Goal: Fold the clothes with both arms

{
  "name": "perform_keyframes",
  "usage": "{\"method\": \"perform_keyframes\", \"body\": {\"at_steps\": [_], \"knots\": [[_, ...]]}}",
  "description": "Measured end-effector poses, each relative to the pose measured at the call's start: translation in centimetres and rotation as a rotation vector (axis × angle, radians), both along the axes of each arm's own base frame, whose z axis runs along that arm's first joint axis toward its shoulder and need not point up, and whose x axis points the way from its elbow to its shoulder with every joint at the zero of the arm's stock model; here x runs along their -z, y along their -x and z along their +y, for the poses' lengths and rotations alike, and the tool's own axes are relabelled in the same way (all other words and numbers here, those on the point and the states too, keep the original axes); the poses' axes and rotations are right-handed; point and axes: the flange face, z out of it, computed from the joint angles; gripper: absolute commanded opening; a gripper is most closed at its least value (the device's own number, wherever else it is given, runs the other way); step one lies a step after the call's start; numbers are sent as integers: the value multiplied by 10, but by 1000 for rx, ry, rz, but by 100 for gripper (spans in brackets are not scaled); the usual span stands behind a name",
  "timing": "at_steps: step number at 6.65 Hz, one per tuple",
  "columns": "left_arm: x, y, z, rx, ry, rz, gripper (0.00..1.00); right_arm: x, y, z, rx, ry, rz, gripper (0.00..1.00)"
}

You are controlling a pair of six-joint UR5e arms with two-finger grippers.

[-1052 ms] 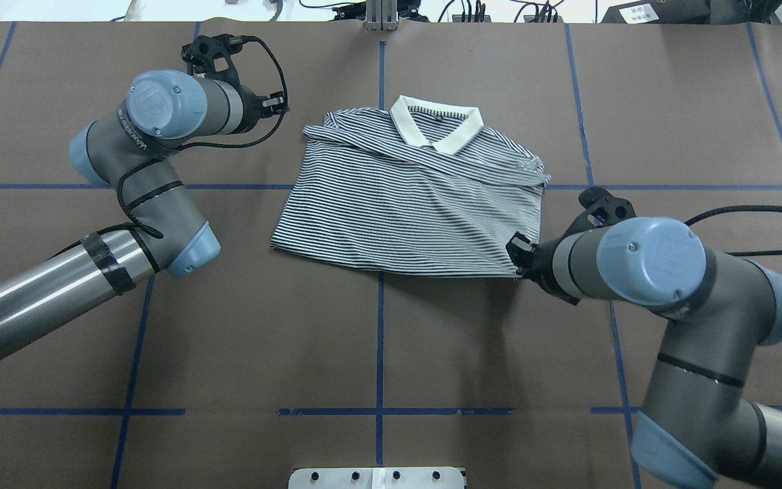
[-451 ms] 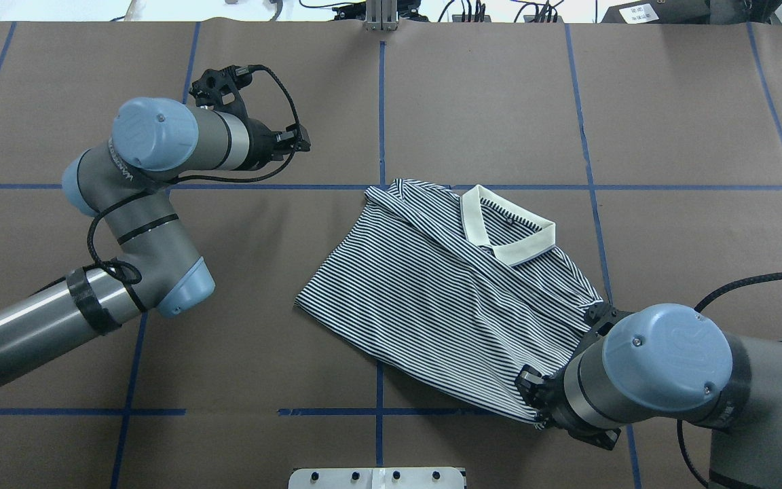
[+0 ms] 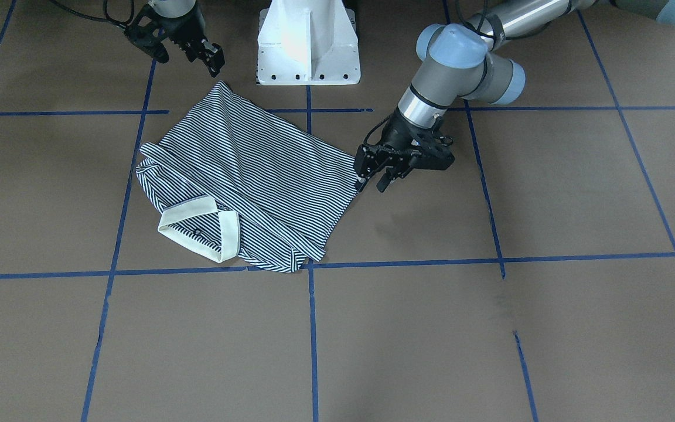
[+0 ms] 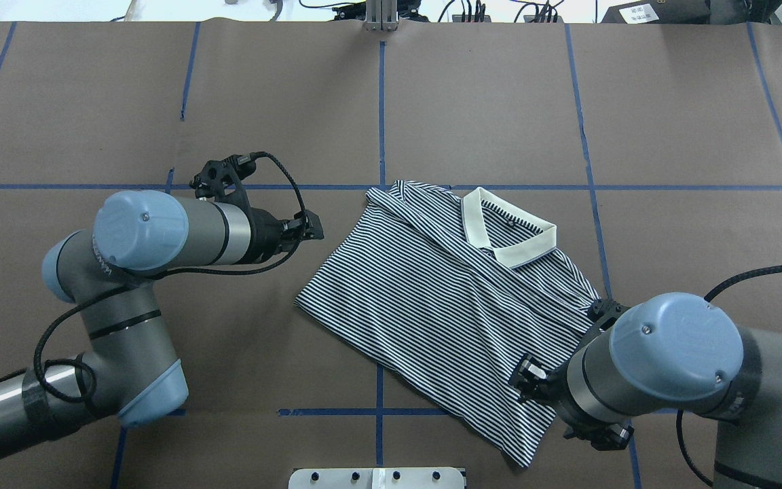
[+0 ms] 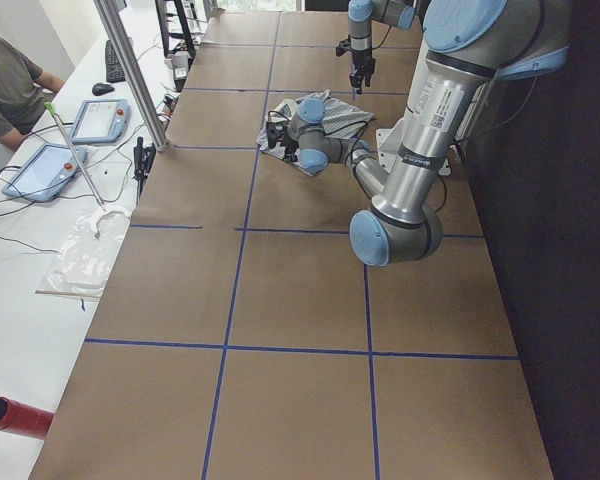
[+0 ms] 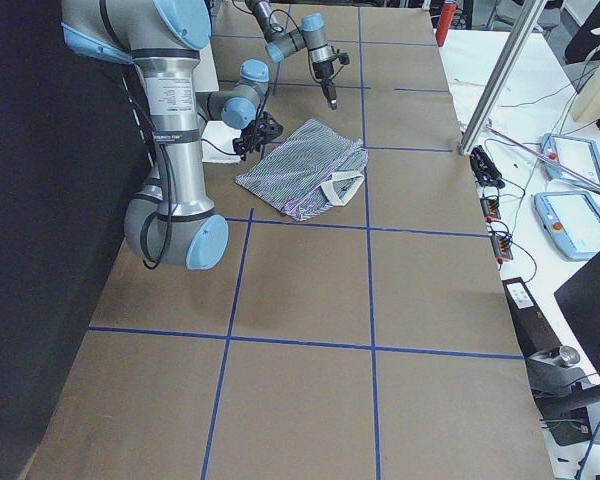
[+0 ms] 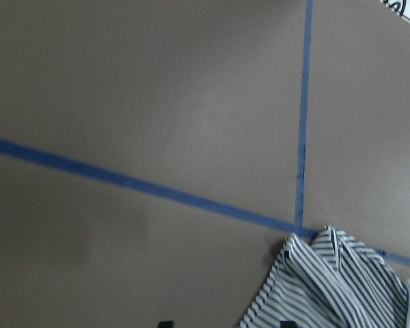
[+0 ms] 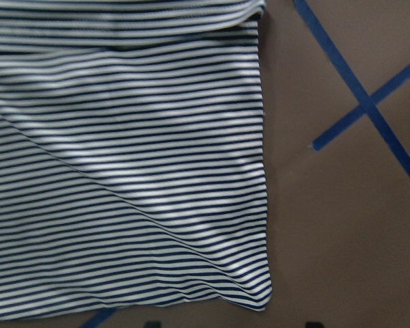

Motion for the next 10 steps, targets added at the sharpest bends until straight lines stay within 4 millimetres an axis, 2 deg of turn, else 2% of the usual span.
{"method": "perform_keyframes", "body": {"at_steps": [1,2,3,4,5,6,9,10], "knots": [[-2,-9,22,-5,27,-55,60,7,-11,-22,-52,-9,-14,100],[-7,-20,36,-13,44,-105,59,8,-18,-38,-88,-16,-16,100],[-13,-33,46,-30,56,-145,58,6,-19,-46,-104,-18,-8,100],[-16,-44,49,-38,62,-169,52,4,-19,-50,-110,-19,-4,100],[-18,-52,49,-41,66,-185,38,3,-18,-51,-112,-20,-2,100],[-21,-57,47,-42,69,-197,0,3,-18,-51,-113,-20,0,100],[-15,-58,40,-23,48,-241,0,0,-16,-52,-112,-18,5,100],[-12,-50,30,-31,7,-271,0,0,-15,-52,-112,-18,5,100]]}}
